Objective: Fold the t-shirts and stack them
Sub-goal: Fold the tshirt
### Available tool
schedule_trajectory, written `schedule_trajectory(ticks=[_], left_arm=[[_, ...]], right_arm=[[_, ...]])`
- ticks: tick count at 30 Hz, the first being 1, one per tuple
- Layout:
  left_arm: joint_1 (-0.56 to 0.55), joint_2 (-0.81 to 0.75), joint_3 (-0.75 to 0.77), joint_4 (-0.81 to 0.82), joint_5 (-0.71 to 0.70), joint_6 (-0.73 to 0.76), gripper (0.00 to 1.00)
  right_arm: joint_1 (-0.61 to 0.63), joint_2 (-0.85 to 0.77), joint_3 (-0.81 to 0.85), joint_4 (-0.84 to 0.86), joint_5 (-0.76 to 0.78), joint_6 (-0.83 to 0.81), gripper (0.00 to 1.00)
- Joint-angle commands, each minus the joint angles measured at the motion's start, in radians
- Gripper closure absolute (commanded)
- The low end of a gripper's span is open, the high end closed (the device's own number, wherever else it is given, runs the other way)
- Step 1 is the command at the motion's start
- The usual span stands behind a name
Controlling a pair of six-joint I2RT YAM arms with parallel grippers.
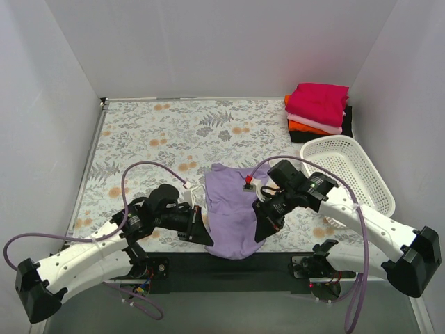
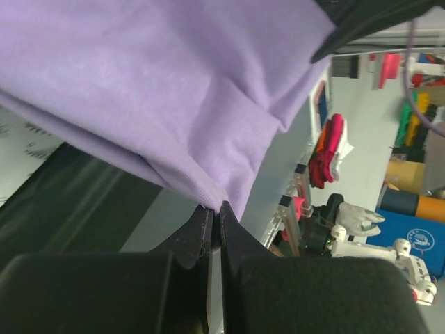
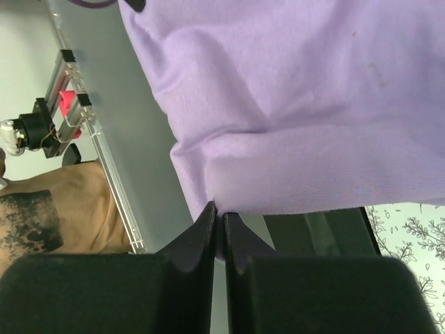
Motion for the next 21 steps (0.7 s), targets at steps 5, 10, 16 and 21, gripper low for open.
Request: schedule_trajectory(ticks=[5,10,16,21], left_arm=[[-0.006,-0.070,0.057,-0.002,0.072,-0.039,1.00],[-0.006,-0.064,0.054,-0.065,0.119,-0.010,1.00],[-0.004,-0.054,0.126,-0.120,-0.020,0.017,1.00],[-0.004,-0.025,0.069,0.077,-0.208,-0.032,1.00]], right_arm=[[0.004,-0.008,0.098,-0.072,-0.036,-0.002,0.99],[0.004,-0.001,0.086,-0.127,-0.055,-0.025,0.99],[0.001,0.004,0.126,-0.116,-0.027,-0.028,0.99],[-0.027,-0.005,0.076,0.035,0.141,0.036,0.99]])
